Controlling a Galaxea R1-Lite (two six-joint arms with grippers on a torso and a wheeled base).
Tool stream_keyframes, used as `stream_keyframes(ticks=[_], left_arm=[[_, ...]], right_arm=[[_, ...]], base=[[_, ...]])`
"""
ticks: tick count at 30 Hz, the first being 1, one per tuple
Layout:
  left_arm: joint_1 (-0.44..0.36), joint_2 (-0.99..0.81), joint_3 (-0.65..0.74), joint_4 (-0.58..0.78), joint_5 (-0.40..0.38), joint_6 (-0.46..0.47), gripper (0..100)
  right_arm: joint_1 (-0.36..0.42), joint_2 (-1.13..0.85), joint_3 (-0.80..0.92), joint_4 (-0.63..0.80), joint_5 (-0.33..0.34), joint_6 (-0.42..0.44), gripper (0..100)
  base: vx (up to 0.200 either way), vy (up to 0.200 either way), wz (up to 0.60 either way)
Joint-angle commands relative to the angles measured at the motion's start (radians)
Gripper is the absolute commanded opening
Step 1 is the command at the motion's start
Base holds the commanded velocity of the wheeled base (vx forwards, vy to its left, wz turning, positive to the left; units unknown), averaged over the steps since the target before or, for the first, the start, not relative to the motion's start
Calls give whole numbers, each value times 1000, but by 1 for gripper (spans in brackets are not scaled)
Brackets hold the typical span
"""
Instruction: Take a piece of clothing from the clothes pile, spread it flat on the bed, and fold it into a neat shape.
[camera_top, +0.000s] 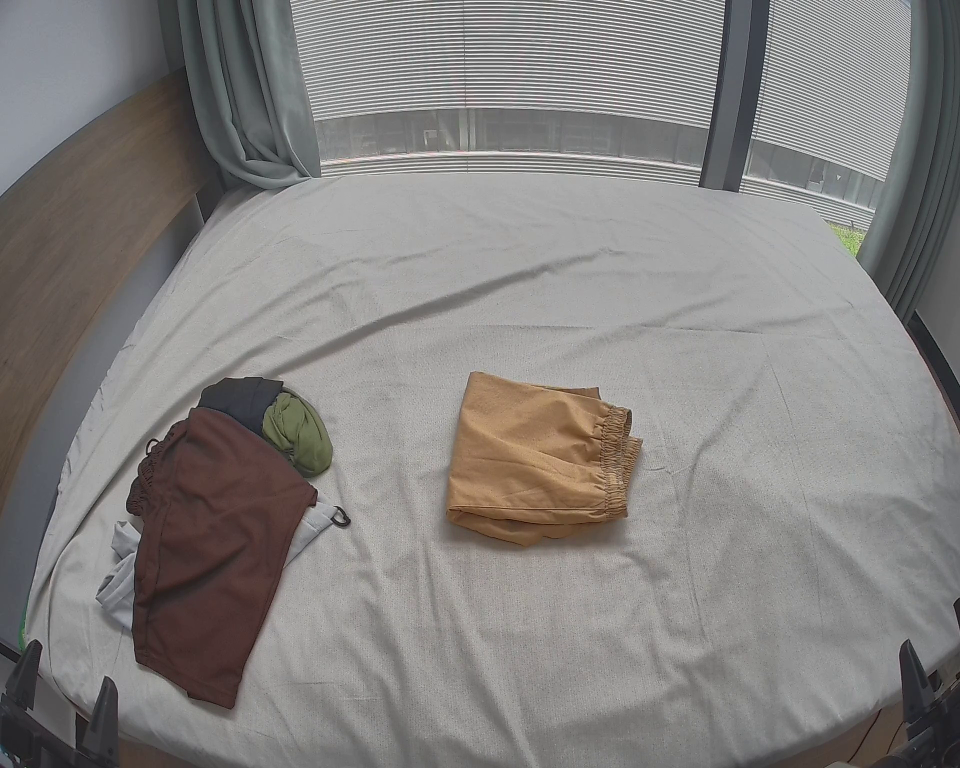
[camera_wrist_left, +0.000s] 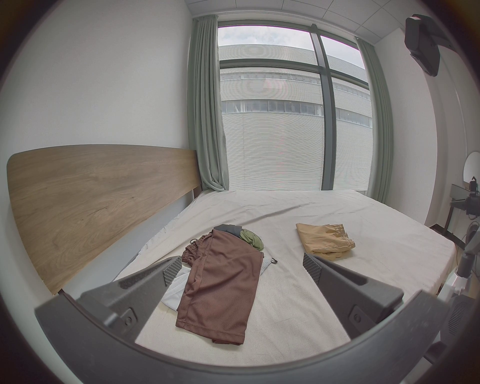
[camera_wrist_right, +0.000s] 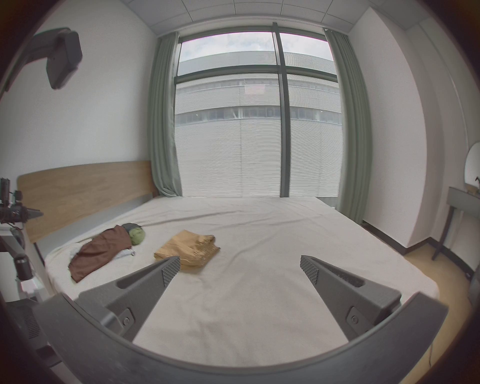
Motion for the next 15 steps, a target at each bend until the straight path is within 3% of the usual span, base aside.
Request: stream_keyframes(ticks=[1, 15], left_arm=[[-1, -12, 18, -2, 1, -3, 100], [-1, -12, 18, 0, 3, -7, 100]], right_arm=[[3, -11, 15, 21, -22, 0, 100], [3, -11, 15, 21, -15, 12, 100]], base=[[0, 0, 0], [0, 0, 0]])
